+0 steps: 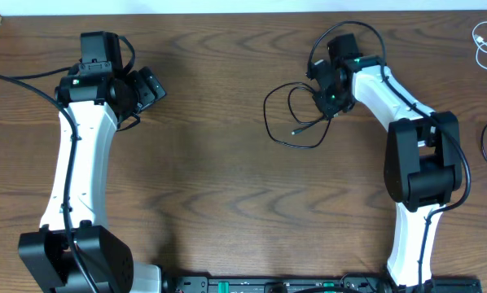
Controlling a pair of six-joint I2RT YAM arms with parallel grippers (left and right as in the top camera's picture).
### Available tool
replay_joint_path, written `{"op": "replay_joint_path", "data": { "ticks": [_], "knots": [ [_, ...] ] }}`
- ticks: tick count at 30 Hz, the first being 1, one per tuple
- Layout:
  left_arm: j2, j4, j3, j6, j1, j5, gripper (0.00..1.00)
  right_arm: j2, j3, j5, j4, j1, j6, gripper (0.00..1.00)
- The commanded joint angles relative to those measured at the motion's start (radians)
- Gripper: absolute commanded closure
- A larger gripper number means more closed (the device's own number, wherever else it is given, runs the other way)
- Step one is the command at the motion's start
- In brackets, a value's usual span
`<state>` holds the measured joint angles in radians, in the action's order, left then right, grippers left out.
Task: Untangle cables
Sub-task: 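Grasp the last black cable loop with the right gripper and carry it far right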
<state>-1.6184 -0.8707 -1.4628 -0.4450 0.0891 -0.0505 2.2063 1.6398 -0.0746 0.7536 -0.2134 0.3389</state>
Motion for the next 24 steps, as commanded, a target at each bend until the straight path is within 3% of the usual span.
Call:
{"op": "replay_joint_path", "data": {
  "ticks": [1,8,13,17,24],
  "knots": [
    [0.016,-0.004,0.004,-0.002,0.004,-0.001,0.04,0.011,-0.038,0.0,-0.032,-0.002,-0.087,0.83],
    [0.016,-0.004,0.004,-0.002,0.004,-0.001,0.04,0.011,-0.046,0.13,-0.03,0.001,-0.311,0.87],
    [0.016,-0.004,0.004,-0.002,0.004,-0.001,0.04,0.011,-0.056,0.148,0.056,0.012,-0.435,0.87],
    [0.016,-0.004,0.004,-0.002,0.004,-0.001,0.04,0.011,-0.081,0.16,0.127,0.025,-0.526,0.98],
    [0.016,-0.004,0.004,-0.002,0.004,-0.001,0.04,0.011,-0.086,0.293,0.248,0.124,-0.765,0.99]
  ]
}}
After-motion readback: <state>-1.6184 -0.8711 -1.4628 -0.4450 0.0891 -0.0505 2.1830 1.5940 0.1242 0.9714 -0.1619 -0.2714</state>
